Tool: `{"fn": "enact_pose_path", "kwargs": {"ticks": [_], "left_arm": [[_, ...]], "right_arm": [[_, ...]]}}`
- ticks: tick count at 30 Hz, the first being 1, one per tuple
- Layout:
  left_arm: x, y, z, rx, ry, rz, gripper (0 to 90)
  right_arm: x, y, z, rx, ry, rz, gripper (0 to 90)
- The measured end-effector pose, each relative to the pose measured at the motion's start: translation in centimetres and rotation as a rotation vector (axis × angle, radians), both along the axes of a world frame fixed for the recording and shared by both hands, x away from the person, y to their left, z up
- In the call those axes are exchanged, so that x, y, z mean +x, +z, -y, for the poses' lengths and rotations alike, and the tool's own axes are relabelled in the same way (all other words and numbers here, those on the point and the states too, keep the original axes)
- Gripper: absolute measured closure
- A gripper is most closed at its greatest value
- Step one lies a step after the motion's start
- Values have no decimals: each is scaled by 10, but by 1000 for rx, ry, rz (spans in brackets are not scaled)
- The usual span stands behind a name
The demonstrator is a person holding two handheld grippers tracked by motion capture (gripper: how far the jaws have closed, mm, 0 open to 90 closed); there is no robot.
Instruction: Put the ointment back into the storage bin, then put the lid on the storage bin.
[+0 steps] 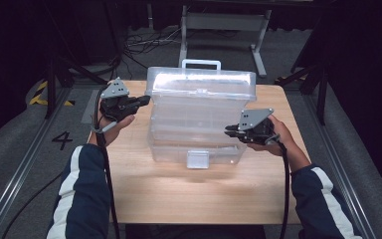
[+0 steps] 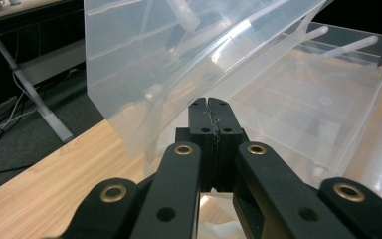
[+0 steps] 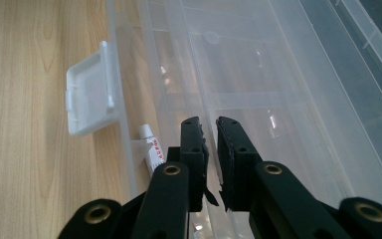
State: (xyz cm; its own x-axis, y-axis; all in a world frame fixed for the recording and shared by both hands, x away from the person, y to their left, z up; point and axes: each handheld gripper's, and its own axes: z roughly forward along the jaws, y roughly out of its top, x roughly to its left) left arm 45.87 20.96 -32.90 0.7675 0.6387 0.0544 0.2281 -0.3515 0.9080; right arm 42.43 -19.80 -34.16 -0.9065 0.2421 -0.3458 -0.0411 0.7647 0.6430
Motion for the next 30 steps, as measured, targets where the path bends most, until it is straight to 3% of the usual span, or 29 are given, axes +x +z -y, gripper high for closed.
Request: {"fn": "enact_pose_path", "kwargs": {"ticks": [18, 30], "left_arm": [[-11, 2, 3, 27, -31, -8, 900], [-28, 0, 10, 79, -46, -10, 900]], "right_arm": [[-6, -3, 7, 17, -18, 0, 825], [-11, -5, 13, 12, -30, 3, 836]]}}
